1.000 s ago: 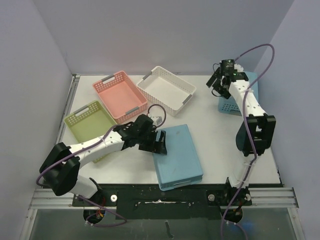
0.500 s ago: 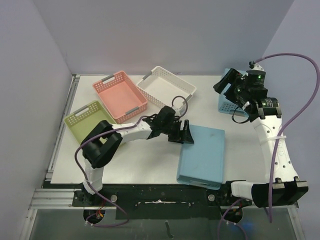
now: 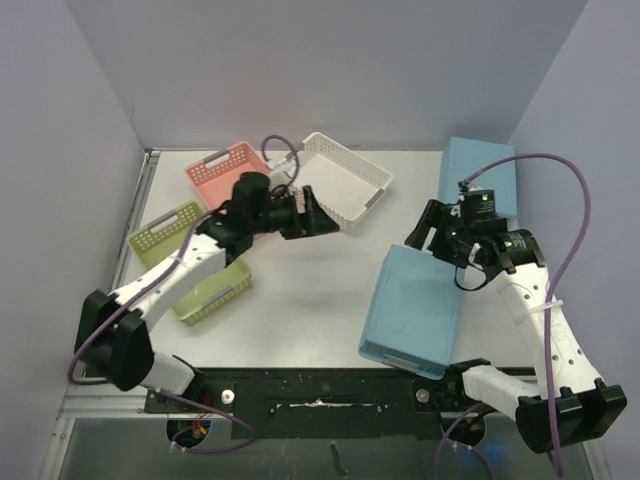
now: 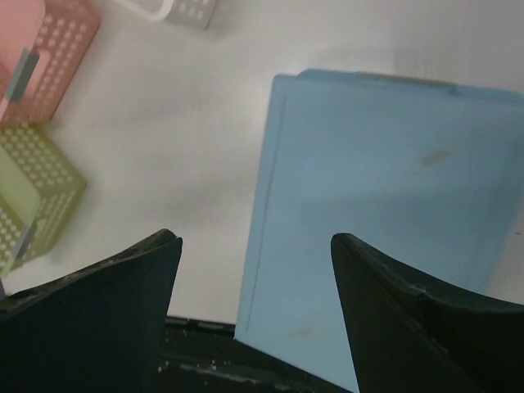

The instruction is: Turn the large container upside down

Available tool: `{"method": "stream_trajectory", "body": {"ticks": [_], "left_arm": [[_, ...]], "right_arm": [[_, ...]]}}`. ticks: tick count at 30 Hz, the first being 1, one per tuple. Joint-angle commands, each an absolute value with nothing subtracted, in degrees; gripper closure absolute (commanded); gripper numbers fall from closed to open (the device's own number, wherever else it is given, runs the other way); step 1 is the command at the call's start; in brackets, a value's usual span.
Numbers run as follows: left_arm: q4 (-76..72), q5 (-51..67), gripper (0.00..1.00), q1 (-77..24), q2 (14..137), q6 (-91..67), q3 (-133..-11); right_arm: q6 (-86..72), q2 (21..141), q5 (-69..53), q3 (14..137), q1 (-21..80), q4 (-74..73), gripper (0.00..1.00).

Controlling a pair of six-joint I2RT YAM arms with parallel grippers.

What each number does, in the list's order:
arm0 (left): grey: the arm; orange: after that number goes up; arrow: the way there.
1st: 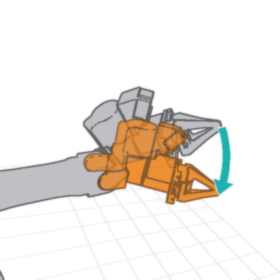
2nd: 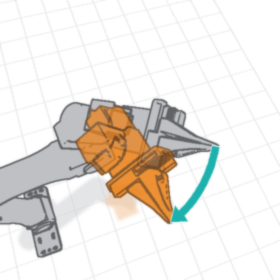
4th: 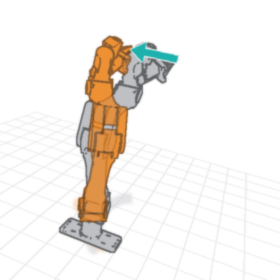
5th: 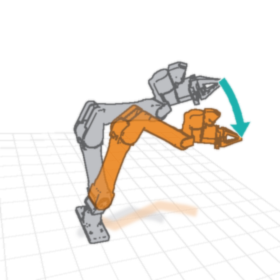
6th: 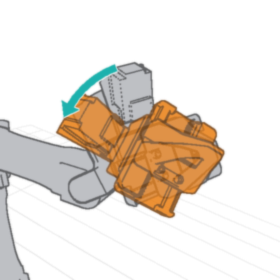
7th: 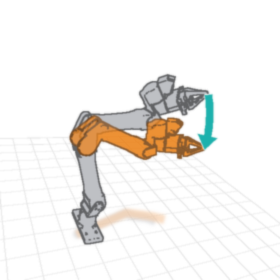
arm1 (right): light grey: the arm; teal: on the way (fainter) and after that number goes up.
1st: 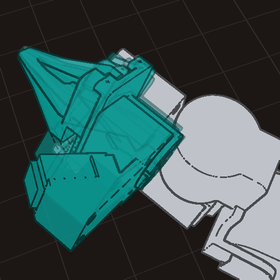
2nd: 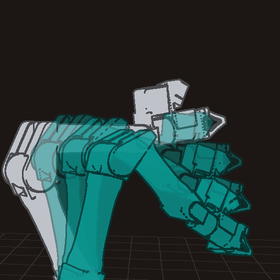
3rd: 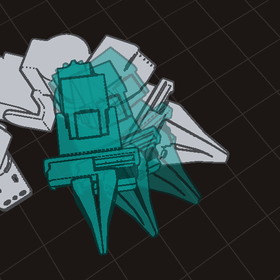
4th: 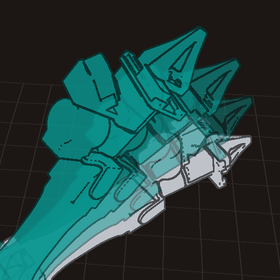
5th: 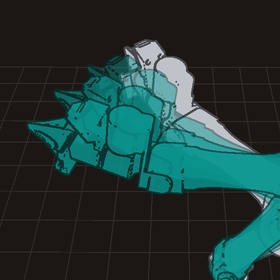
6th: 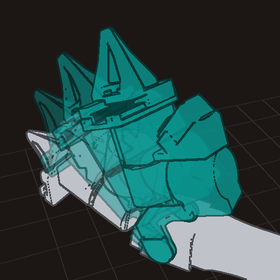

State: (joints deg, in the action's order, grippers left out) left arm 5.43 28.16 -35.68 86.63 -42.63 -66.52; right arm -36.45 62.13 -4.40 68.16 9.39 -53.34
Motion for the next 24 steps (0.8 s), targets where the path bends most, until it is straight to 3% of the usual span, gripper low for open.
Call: {"method": "stream_trajectory", "body": {"ticks": [1,5,10,18,24], "left_arm": [[18.4,21.0,0.25,-26.6,74.9,-38.0,-64.3],[23.6,17.9,0.23,-17.4,68.5,-38.4,-64.3],[25.7,15.8,0.23,-12.3,66.2,-37.7,-64.7],[25.3,17.0,0.23,-12.0,67.0,-36.8,-64.8],[22.9,19.2,0.23,-12.0,67.8,-37.4,-64.0]], "right_arm": [[-43.3,65.8,-4.6,68.6,24.7,-49.1,0.24],[-47.6,75.8,-0.7,71.4,39.9,-44.8,0.23],[-50.1,86.5,-2.2,70.7,49.5,-43.8,0.22],[-52.0,81.0,4.0,59.5,44.1,-53.5,0.20],[-54.6,77.1,14.3,62.7,39.6,-61.4,0.20]]}}
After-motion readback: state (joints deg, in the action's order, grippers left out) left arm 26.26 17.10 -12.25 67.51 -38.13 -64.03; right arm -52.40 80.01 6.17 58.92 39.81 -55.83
